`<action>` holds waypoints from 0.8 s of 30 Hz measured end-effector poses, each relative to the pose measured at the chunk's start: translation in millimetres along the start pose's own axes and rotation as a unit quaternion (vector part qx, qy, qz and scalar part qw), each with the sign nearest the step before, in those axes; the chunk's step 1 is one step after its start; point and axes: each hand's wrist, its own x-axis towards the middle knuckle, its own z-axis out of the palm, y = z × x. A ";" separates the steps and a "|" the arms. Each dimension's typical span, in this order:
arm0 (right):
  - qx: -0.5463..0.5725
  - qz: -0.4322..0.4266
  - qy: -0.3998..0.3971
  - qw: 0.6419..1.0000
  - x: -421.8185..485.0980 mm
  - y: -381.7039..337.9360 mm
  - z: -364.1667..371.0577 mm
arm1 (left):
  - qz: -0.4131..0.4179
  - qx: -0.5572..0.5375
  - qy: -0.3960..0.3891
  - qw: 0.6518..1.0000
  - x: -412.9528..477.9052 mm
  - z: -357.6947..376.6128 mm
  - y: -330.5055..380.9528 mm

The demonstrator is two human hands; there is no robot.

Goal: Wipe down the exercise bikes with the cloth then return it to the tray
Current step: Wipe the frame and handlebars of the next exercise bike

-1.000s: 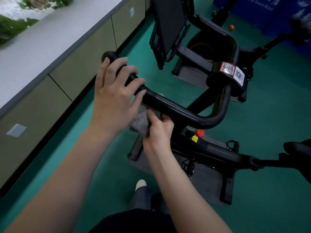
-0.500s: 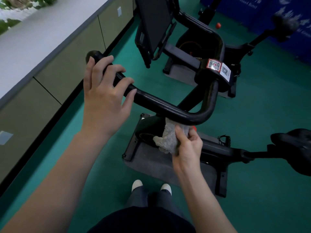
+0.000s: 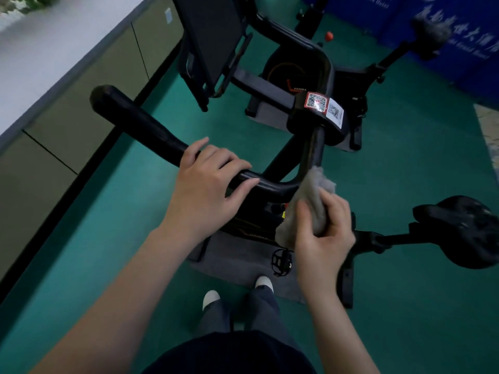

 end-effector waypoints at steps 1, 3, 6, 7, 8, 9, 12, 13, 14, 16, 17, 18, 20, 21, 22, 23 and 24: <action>-0.036 -0.050 -0.011 0.998 0.2 1.8 1.2 | -0.003 -0.005 -0.003 1.000 0.4 -0.4 0.0; -0.079 -0.107 -0.025 0.991 5.1 8.0 1.3 | -0.010 -0.013 -0.007 1.000 1.2 -1.3 1.3; -0.105 -0.127 -0.034 0.986 19.5 14.9 -1.9 | -0.024 -0.019 -0.010 0.999 1.9 -2.9 4.9; -0.112 -0.121 -0.036 0.986 26.6 16.2 -3.3 | -0.027 -0.019 -0.012 0.999 2.0 -3.4 5.8; -0.117 -0.112 -0.038 0.986 35.3 17.4 -4.7 | -0.030 -0.017 -0.015 0.999 2.0 -3.8 6.8; -0.120 -0.100 -0.044 0.987 45.6 18.6 -6.3 | -0.033 -0.015 -0.018 0.999 2.2 -4.2 7.5; -0.112 -0.082 -0.085 0.987 75.2 21.7 -14.7 | -0.040 -0.008 -0.026 0.999 2.7 -4.9 10.4; -0.104 -0.095 -0.096 0.985 80.3 22.2 -18.0 | -0.045 -0.005 -0.027 0.999 2.8 -4.8 12.6; -0.095 -0.121 -0.111 0.982 82.3 22.4 -21.0 | -0.049 -0.001 -0.029 0.998 3.2 -4.3 15.8; -0.079 -0.189 -0.167 0.964 79.1 23.0 -24.8 | -0.053 0.003 -0.037 0.998 4.5 -1.1 25.7; -0.076 -0.216 -0.200 0.953 76.6 24.0 -25.5 | -0.054 0.001 -0.042 0.998 5.1 1.6 31.3; -0.078 -0.233 -0.223 0.943 76.7 26.0 -25.5 | -0.055 -0.004 -0.046 0.997 5.7 5.1 37.0; -0.090 -0.244 -0.240 0.935 87.1 30.2 -23.2 | -0.062 -0.007 -0.047 0.997 6.7 11.9 46.8; -0.097 -0.245 -0.237 0.935 95.3 31.7 -21.1 | -0.068 -0.006 -0.045 0.997 6.9 14.5 50.0; -0.103 -0.245 -0.235 0.935 104.2 32.9 -18.7 | -0.075 -0.008 -0.043 0.996 7.1 16.2 51.7; -0.108 -0.244 -0.236 0.934 113.4 33.8 -16.0 | -0.083 -0.014 -0.042 0.996 7.1 17.4 52.5; -0.111 -0.243 -0.241 0.933 122.8 34.4 -13.0 | -0.091 -0.021 -0.040 0.995 7.2 17.9 52.7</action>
